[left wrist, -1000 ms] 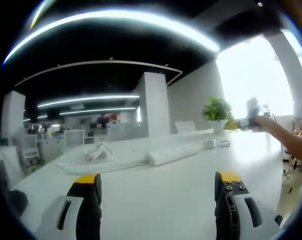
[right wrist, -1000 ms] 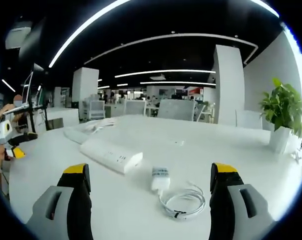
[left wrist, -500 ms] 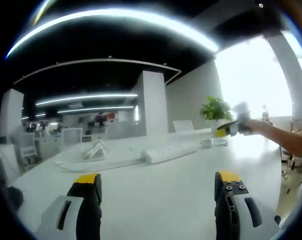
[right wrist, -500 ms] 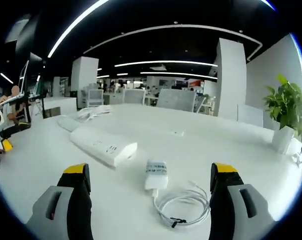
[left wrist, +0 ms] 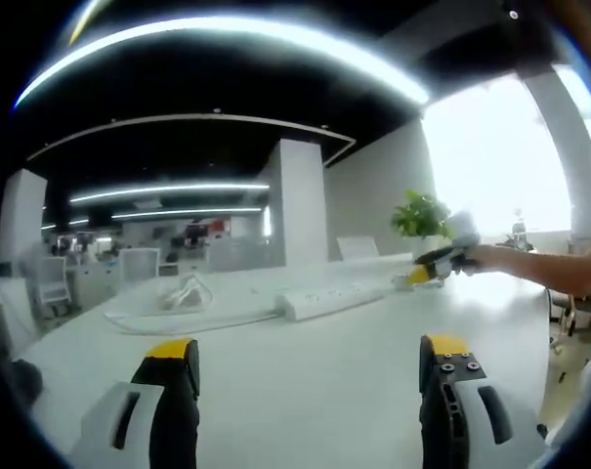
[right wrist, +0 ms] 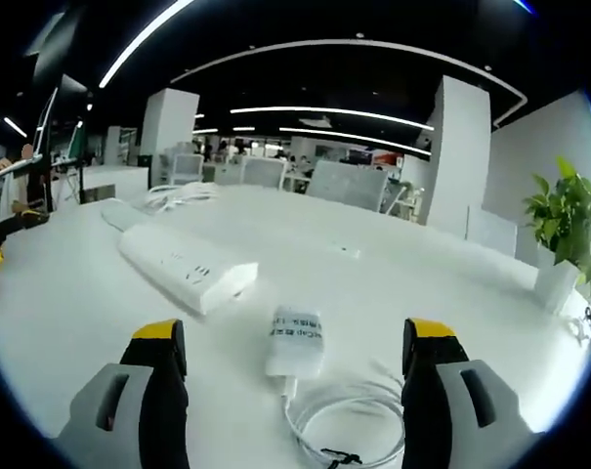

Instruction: Straighten the power strip on the desk, plug the charger into it

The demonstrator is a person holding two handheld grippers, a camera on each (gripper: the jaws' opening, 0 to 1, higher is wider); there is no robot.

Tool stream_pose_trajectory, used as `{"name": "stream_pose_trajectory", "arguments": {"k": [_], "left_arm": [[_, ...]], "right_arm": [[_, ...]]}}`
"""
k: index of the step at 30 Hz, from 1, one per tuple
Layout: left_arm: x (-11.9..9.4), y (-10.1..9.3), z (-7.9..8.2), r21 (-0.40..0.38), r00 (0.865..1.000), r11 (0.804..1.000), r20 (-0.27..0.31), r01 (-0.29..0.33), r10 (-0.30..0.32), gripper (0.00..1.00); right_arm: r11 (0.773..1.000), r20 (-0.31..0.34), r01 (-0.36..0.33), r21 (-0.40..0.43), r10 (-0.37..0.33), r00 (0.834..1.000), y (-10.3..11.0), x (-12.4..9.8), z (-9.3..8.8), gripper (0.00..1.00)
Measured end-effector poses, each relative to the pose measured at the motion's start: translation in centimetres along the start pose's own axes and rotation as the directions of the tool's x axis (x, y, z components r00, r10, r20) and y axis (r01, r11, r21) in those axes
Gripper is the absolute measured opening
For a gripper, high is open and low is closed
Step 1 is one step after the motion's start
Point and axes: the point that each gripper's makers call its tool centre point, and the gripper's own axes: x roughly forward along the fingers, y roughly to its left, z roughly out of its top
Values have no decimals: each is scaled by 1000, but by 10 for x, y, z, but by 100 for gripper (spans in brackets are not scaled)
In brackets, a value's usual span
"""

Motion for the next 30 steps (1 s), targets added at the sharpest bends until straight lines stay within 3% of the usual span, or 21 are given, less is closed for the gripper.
{"name": "stream_pose_trajectory", "arguments": {"k": [6,20,30], "left_arm": [[0,1,1,-5,1000,1000,3,0,0,96],[0,0,0,-11,1000,1000,3,2,-2,95],[0,1,0,-16,1000,1000,6,3,-3,94]], "right_arm": [[998,3,-18,55,18,1000,0,5,-4,85],[996,14,-46,77,45,999,11,8,-5,65],[992,4,-48,117,48,999,16,12,-12,59]]}}
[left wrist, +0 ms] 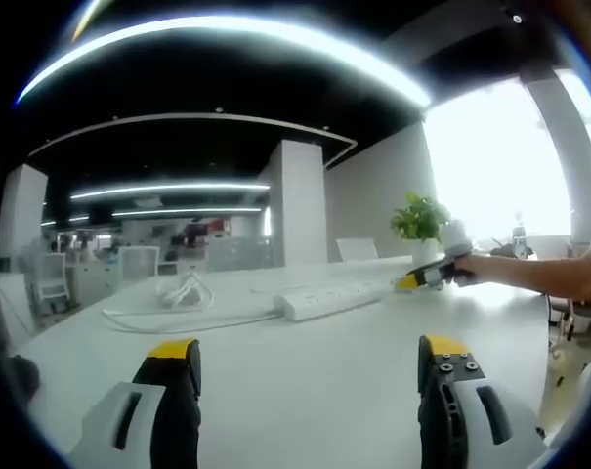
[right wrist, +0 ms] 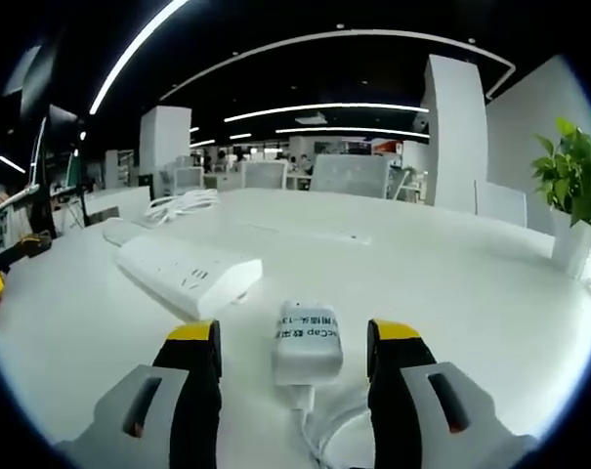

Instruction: Straighten the power strip on the desk, plug the charger into it

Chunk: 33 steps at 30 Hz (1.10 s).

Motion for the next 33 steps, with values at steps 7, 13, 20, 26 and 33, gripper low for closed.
{"name": "stream_pose_trajectory", "arguments": {"k": [7,13,20,26,33], "left_arm": [[1,0,0,-1,1000,1000,-2,2,-2,94],[1,0,0,-2,1000,1000,-1,1,-1,94],[1,-1,0,-3,1000,1000,2,2,-2,93],[1,0,0,-5,1000,1000,4,-1,1,93],[0,0,0,-8,1000,1000,5,-2,2,93]], "right_arm": [[1000,-10,-2,17,3,1000,2,1,-5,52],[1000,-7,7,18,-6,1000,3,0,-6,51],[999,-12,8,46,-8,1000,4,1,-11,49],[999,-5,8,54,-8,1000,1,5,-11,47],[999,3,3,39,-3,1000,2,6,-10,42]]}}
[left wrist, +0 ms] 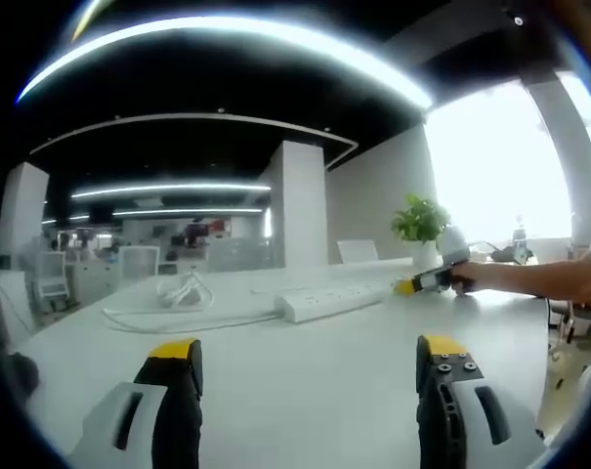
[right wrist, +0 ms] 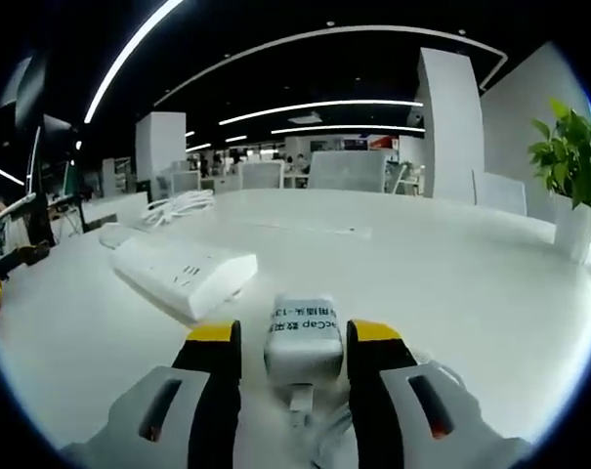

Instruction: Straighten the power strip on the desk, plug the charger into it

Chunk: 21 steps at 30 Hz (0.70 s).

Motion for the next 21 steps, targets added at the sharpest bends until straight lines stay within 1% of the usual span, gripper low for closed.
{"name": "stream_pose_trajectory", "arguments": {"k": [8,12,19,21], "left_arm": [[-1,0,0,-2,1000,1000,4,0,0,93],[-1,0,0,-1,1000,1000,2,-1,1,93],[0,0,0,0,1000,1000,2,-3,3,92],[0,1,0,0,1000,1000,2,-4,4,92]], "right_arm": [[1000,-3,2,-2,-2,1000,-1,1,-1,40],[1000,1,3,-6,-3,1000,-2,2,0,36],[1000,-6,6,-15,-6,1000,-3,2,-1,35],[1000,-6,11,-21,-11,1000,-5,2,-1,33]]}}
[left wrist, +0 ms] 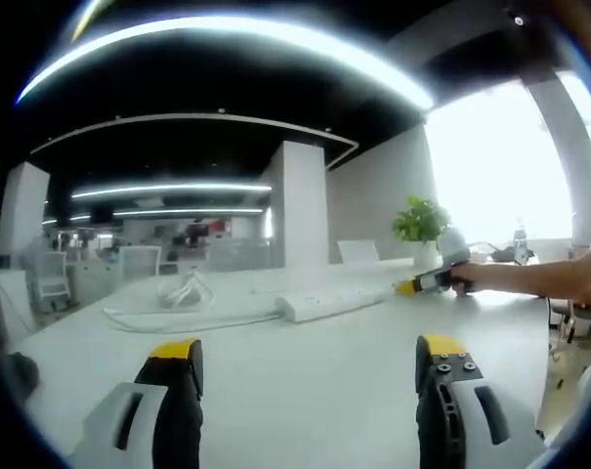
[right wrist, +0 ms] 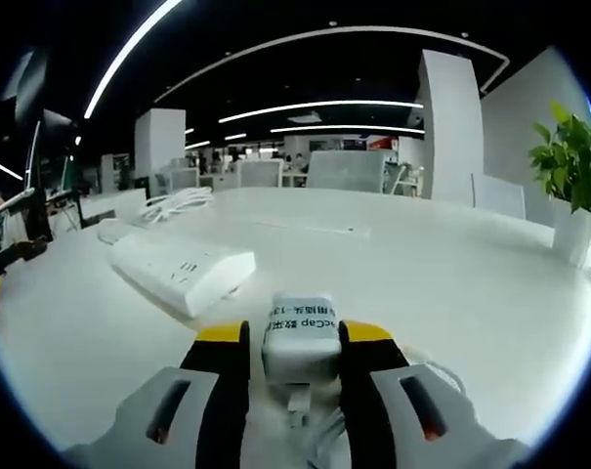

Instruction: Straighten the power strip on the desk, plug the charger into it

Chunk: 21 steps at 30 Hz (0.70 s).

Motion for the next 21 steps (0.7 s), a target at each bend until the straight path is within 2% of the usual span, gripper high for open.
{"name": "stream_pose_trajectory", "arguments": {"k": [2,21], "left_arm": [[0,0,0,-1,1000,1000,1,0,0,92],[1,0,0,-5,1000,1000,-2,0,0,92]], "right_arm": [[1000,3,4,3,-4,1000,-2,0,1,29],[999,-7,-34,-15,34,999,0,1,3,28]]}}
